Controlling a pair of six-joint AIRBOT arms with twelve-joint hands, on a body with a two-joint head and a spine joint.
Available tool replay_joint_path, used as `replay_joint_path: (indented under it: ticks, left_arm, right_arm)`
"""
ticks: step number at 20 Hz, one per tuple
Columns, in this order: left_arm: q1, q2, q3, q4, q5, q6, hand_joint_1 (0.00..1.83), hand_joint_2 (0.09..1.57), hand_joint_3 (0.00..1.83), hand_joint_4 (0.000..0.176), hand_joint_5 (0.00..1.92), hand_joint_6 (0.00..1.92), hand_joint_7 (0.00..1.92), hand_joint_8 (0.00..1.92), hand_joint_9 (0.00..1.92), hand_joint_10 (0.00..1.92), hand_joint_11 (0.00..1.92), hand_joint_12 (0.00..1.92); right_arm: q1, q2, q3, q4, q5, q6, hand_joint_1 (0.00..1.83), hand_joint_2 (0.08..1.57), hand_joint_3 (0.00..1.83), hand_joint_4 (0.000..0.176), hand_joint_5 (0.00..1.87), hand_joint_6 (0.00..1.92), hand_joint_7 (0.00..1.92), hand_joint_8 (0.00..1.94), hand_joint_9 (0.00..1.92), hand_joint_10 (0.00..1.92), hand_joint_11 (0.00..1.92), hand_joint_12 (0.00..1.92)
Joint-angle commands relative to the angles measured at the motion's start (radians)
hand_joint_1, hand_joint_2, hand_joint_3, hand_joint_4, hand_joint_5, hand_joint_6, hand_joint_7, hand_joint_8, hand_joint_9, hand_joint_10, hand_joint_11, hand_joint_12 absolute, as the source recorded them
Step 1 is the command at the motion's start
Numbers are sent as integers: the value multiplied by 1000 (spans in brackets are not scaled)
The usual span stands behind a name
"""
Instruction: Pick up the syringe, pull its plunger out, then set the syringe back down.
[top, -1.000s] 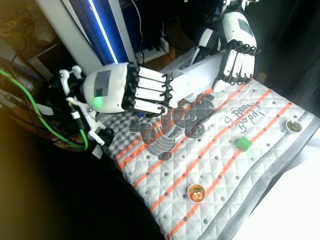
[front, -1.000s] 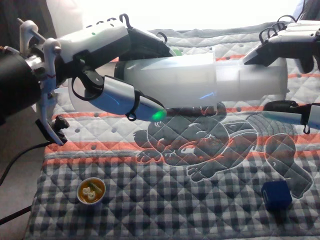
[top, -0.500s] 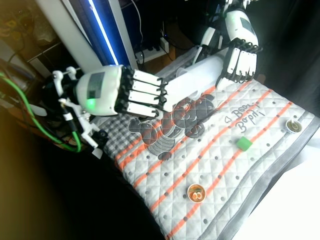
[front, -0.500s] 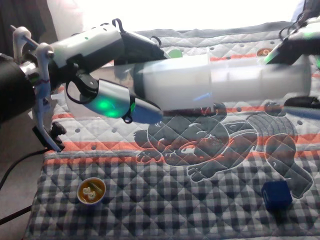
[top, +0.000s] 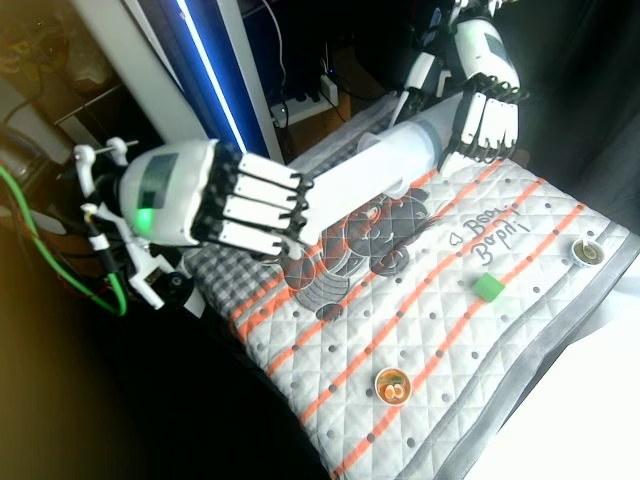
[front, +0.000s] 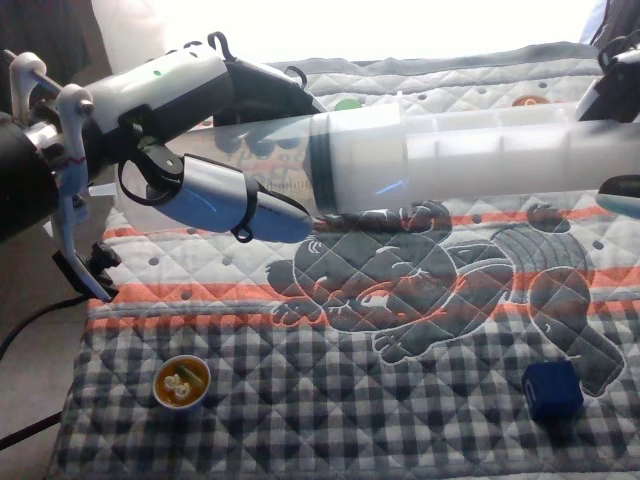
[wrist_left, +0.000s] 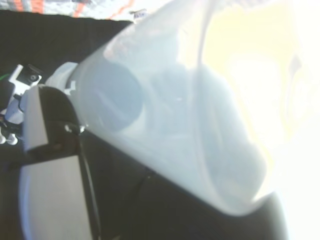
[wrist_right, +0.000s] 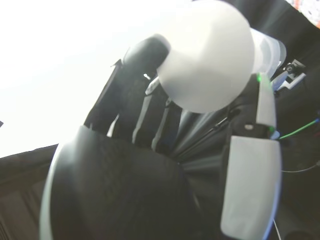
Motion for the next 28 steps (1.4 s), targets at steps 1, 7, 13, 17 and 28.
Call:
replay_joint_path:
  ticks: [1,7,13,17,28]
  left_arm:
    - [-7,21,14,-45,160,-27,1174,1261,0,0,841,1288,572,1516,465,1369,340,1905]
    - [-3,21,14,-55,170,-26,1177,1256,0,0,857,1242,577,1531,473,1412,357,1921]
    - [3,21,14,-66,176,-26,1175,1248,0,0,859,1256,604,1479,478,1375,330,1921]
    - [3,17,14,-57,167,-26,1188,1242,0,0,886,1189,593,1513,511,1409,394,1913]
    - [-54,-161,143,-20,-119,59,1227,1190,0,0,998,862,698,1536,492,1592,362,1921]
  right_arm:
    - [4,14,13,71,125,-16,1369,1150,2,0,840,1018,884,1232,905,1400,922,1731]
    - [-2,14,11,71,130,-17,1211,915,0,0,402,470,478,342,472,505,263,1325]
    - [-3,14,9,71,136,-17,1079,810,0,43,34,61,8,0,13,70,0,1315]
    - [-3,14,8,71,148,-17,872,786,0,78,0,0,0,0,0,0,0,1438]
    - [-3,1,9,66,168,-17,756,915,0,57,0,0,0,0,0,0,0,0]
